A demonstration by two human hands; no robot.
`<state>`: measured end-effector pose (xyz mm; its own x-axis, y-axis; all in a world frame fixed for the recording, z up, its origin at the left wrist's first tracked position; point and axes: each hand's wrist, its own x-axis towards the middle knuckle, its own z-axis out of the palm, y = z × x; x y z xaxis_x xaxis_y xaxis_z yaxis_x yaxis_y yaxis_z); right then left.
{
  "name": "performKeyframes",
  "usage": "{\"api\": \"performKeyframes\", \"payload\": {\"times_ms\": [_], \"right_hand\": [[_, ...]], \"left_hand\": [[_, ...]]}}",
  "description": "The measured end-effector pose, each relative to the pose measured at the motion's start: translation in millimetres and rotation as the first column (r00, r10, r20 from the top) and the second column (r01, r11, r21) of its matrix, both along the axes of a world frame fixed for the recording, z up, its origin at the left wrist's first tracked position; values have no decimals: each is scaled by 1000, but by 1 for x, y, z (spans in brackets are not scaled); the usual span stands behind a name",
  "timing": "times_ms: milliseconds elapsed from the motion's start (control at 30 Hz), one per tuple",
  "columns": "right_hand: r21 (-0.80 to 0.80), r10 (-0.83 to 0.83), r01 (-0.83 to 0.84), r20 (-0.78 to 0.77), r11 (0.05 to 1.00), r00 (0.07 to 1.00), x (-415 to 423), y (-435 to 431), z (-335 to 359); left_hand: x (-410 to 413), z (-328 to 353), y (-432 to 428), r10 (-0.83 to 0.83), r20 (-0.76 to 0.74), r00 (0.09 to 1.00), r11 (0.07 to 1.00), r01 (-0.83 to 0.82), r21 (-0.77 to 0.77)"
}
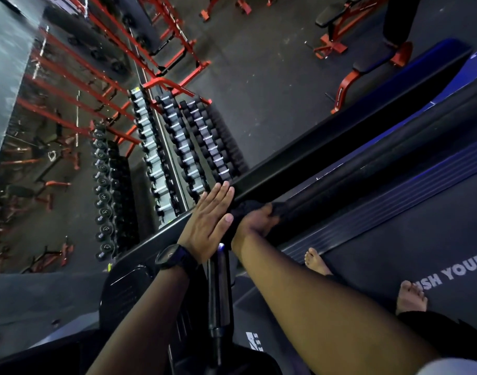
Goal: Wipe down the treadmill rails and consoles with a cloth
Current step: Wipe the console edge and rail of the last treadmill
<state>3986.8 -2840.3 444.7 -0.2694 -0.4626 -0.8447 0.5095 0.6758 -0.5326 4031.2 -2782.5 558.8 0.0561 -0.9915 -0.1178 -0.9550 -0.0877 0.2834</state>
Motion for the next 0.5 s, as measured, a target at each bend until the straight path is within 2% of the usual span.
{"api": "performKeyframes", "payload": {"times_ms": [67, 133, 267, 333, 400, 500], "right_hand": [[61, 74, -83, 139, 995, 987, -12, 4, 21], [-15, 186, -187, 196, 982, 963, -27, 5, 49], [-221, 227, -214, 36, 952, 973, -39, 16, 79], [-319, 252, -237, 7, 918, 968, -44, 21, 96], [-390, 263, -242, 1, 888, 965, -54, 22, 104], [-416, 249, -205, 54, 886, 967, -73, 17, 103]], "left_hand": [[-1, 2, 4, 14, -14, 1000, 1000, -14, -6], [-4, 3, 8, 35, -28, 999, 999, -36, -26], [-18, 11, 8, 121, -146, 982, 987, -134, -90], [-23, 19, 8, 148, -202, 968, 976, -176, -128], [-28, 26, 8, 171, -194, 966, 967, -203, -154], [-40, 30, 1, 198, -144, 969, 958, -223, -179]]}}
